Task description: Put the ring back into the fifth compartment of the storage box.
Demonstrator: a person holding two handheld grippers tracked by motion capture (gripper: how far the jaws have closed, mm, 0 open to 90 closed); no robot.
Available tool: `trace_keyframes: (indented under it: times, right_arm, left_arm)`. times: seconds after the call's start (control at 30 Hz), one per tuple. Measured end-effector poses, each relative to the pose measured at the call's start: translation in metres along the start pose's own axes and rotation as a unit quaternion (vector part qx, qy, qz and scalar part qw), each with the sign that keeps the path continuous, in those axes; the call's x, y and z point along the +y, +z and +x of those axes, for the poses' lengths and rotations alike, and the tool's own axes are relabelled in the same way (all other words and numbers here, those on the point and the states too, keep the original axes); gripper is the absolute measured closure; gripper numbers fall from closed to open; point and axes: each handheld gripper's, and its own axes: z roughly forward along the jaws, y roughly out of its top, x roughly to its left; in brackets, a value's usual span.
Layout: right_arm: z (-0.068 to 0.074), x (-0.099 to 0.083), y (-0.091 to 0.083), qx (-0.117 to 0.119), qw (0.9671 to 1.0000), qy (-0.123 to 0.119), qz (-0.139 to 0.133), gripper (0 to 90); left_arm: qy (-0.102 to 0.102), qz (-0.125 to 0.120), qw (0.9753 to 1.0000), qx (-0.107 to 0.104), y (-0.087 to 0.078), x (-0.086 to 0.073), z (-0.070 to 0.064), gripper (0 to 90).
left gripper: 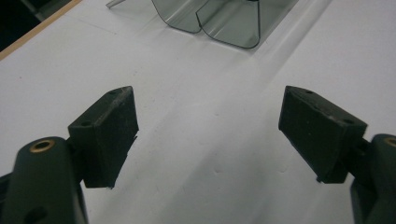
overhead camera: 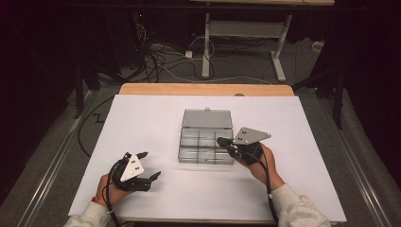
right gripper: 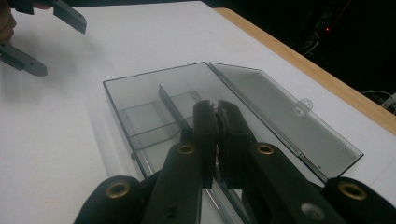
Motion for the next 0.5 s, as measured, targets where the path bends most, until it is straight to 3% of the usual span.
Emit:
trace_keyframes:
  times: [0.5]
  right_arm:
    - [0.001,0.008,0.025,0.007,1.0,0.0,0.006,87.6]
  left_arm:
    - [0.0,0.001,1.0,-0.003,0.001,-0.001,0.0,19.1]
